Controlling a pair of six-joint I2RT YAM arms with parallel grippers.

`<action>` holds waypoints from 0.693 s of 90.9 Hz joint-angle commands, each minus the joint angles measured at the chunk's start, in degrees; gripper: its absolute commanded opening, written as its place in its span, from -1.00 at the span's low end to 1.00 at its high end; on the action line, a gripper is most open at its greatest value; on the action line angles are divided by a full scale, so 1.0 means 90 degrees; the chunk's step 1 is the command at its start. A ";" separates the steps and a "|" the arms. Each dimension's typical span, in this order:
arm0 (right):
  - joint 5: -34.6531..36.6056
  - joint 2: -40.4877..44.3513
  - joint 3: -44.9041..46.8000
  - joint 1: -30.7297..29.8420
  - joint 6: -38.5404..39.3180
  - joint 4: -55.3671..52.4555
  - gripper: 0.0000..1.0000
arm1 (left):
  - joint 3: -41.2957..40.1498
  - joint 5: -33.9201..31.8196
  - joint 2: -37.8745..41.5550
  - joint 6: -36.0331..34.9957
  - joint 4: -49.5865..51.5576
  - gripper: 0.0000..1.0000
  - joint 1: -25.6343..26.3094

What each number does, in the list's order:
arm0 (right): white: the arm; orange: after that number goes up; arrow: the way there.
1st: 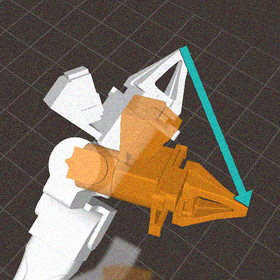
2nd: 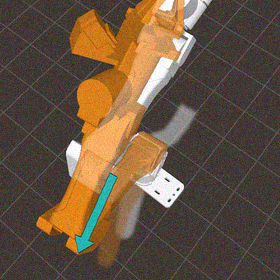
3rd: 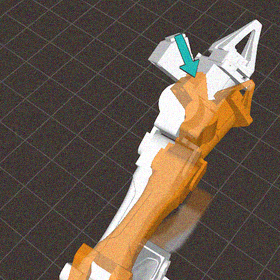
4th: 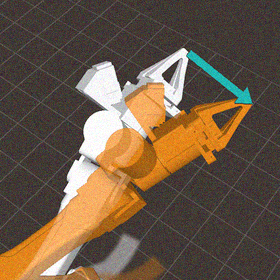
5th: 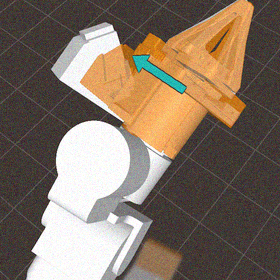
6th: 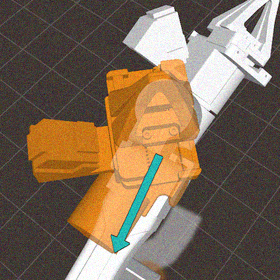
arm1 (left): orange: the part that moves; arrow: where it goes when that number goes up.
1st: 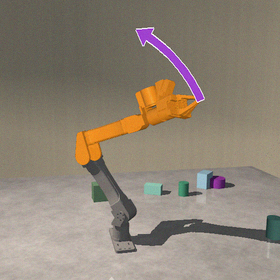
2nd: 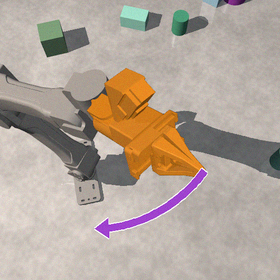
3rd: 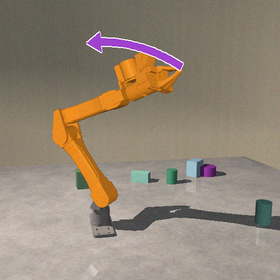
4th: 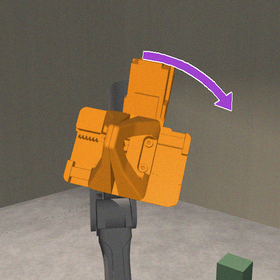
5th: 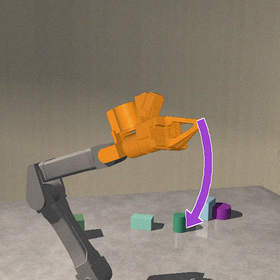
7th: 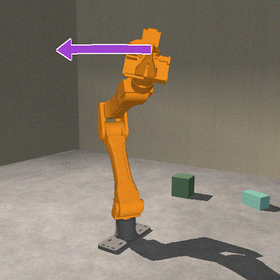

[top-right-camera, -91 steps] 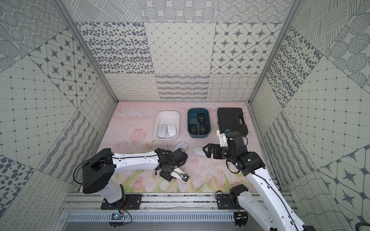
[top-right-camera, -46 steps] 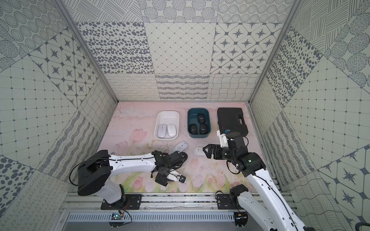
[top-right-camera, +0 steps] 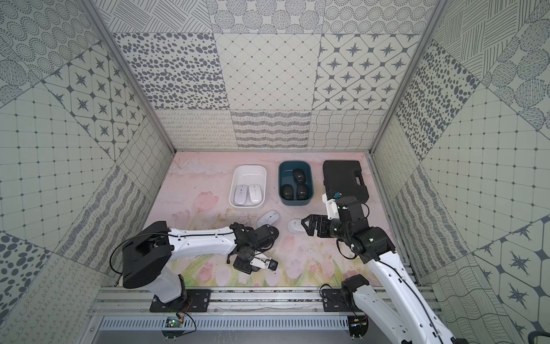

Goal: Place the mice by color into the storage box
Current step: Pick up the mouse from the center of the board.

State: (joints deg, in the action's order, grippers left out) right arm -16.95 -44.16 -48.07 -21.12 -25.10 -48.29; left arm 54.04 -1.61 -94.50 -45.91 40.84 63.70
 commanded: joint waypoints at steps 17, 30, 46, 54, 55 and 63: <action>0.0069 0.0112 -0.0017 0.0033 -0.0170 0.0350 0.98 | 0.0612 -0.0424 0.0136 0.1448 0.0014 -0.11 0.0007; 0.0333 0.0077 -0.0155 0.0041 -0.0349 0.0315 0.98 | 0.0997 -0.0372 0.0328 0.2473 0.0302 -0.11 -0.0038; 0.0550 0.0083 -0.0447 0.0061 -0.0598 0.0260 0.98 | 0.1410 0.0049 0.0584 0.3622 0.0703 -0.12 -0.0264; 0.0617 0.0091 -0.0581 0.0072 -0.0649 0.0235 0.98 | 0.1828 0.0160 0.0524 0.4154 0.1004 -0.14 -0.0399; 0.0630 0.0087 -0.0598 0.0072 -0.0649 0.0232 0.98 | 0.1891 0.0169 0.0507 0.4227 0.1046 -0.14 -0.0418; 0.0701 0.0094 -0.0696 0.0081 -0.0702 0.0200 0.98 | 0.2497 0.0316 0.0284 0.4770 0.1411 -0.23 -0.0596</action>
State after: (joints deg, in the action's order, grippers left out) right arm -12.67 -44.16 -52.03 -20.73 -30.06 -47.79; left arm 68.97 -2.44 -90.59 -19.49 45.52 60.75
